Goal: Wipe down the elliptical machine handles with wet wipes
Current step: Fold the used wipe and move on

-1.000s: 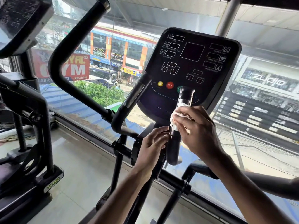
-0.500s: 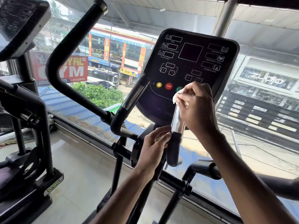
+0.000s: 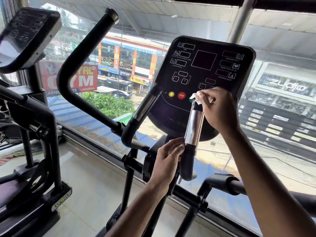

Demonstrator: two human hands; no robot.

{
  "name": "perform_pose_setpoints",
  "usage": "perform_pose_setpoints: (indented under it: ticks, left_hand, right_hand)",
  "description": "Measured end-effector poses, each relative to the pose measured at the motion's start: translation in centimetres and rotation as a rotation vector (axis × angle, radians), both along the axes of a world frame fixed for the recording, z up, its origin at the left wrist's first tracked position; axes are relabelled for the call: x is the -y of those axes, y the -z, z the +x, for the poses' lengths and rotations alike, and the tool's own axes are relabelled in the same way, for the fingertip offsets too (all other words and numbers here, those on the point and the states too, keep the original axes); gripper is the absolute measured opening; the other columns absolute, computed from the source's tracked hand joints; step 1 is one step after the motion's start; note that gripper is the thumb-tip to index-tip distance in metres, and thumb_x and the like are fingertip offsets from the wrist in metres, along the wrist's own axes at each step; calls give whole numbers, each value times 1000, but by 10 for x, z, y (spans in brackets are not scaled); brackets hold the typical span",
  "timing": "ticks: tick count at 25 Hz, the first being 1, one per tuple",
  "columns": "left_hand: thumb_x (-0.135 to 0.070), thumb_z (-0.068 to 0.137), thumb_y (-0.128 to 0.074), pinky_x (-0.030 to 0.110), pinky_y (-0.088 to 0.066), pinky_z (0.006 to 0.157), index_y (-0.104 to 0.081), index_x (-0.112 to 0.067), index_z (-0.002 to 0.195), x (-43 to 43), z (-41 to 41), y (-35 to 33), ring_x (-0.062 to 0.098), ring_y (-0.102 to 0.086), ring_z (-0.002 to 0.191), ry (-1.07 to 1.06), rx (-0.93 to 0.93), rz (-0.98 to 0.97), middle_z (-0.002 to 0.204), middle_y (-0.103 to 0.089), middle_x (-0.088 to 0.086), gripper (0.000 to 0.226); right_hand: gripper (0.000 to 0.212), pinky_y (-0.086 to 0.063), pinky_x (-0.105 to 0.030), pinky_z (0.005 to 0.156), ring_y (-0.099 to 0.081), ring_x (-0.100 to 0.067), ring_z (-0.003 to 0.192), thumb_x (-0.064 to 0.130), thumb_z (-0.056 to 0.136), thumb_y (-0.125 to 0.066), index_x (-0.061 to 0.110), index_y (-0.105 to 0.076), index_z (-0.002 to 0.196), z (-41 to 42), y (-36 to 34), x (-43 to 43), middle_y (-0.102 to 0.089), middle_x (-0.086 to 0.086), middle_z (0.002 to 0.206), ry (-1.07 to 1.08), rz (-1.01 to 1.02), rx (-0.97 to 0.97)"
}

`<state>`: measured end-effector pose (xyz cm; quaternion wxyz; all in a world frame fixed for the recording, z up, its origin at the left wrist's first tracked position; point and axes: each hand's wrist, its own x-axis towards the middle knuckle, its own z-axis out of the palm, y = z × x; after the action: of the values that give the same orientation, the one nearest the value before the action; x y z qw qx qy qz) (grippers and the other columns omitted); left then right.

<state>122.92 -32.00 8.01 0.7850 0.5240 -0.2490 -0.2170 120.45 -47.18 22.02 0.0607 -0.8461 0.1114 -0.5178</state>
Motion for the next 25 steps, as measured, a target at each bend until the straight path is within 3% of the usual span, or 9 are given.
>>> perform_pose_setpoints:
  ticks: [3, 6, 9, 11, 15, 18, 20, 23, 25]
  left_hand:
    - [-12, 104, -56, 31, -52, 97, -75, -26, 114, 0, -2, -2, 12, -72, 107, 6, -2, 3, 108, -78, -9, 25]
    - [-12, 104, -55, 30, -52, 93, -74, -22, 118, 0, -1, -1, 14, -72, 108, 19, 7, 6, 110, -78, -3, 26]
    - [-14, 104, -55, 35, -51, 95, -75, -22, 118, 1, 2, -1, 19, -72, 108, 29, 9, 5, 110, -78, 0, 25]
    - [-14, 104, -55, 35, -51, 96, -75, -22, 117, 1, 2, -2, 18, -72, 108, 28, 5, 15, 110, -78, -1, 25]
    - [-13, 103, -57, 31, -50, 91, -76, -24, 112, 1, 1, -3, 18, -73, 106, 15, -12, 16, 108, -79, 0, 24]
    - [-15, 103, -59, 35, -51, 95, -77, -27, 110, 1, 3, -3, 18, -73, 107, 13, -13, 27, 107, -79, -2, 23]
    - [-17, 103, -59, 39, -51, 101, -76, -30, 111, 0, 4, -2, 15, -72, 109, 17, -3, 45, 108, -79, -4, 23]
    - [-19, 104, -58, 44, -50, 105, -76, -30, 115, -1, 6, -1, 16, -71, 112, 27, 22, 62, 111, -78, -4, 24]
    - [-19, 104, -58, 44, -49, 106, -76, -29, 115, -2, 5, -3, 16, -71, 112, 30, 28, 63, 111, -78, -4, 24]
  right_hand:
    - [26, -39, -2, 66, -67, 7, 77, 36, 104, -59, 23, -82, 109, 2, -7, 3, -78, 14, 103, -64, 157, -227]
    - [17, -40, 2, 72, -60, 25, 78, 30, 99, -69, 21, -82, 106, -8, -1, 2, -78, 14, 100, -115, 100, -133]
    - [14, -51, -11, 77, -67, 13, 81, 28, 95, -71, 20, -81, 102, -10, 8, 3, -79, 10, 94, -106, 113, 32]
    - [22, -56, -24, 81, -72, -1, 90, 35, 100, -66, 21, -81, 109, -5, 7, 3, -80, 5, 101, -59, 100, -54]
    - [21, -47, -8, 81, -72, -4, 95, 32, 98, -70, 19, -81, 110, -6, 3, 5, -80, 5, 106, -137, 37, -87]
    - [22, -56, -26, 81, -73, -12, 90, 35, 97, -70, 16, -80, 105, -4, 14, 5, -80, 4, 100, -111, 41, 62]
    - [29, -58, -33, 77, -75, -20, 88, 39, 102, -62, 17, -79, 110, 1, 15, 2, -80, 0, 100, -44, 32, 16]
    - [25, -53, -17, 78, -75, -14, 88, 35, 102, -64, 19, -79, 116, 0, 7, 4, -80, 1, 106, -85, 14, -98]
    - [21, -45, -4, 78, -70, -3, 88, 31, 98, -71, 16, -81, 109, -4, 7, 5, -80, 3, 104, -142, -6, -20]
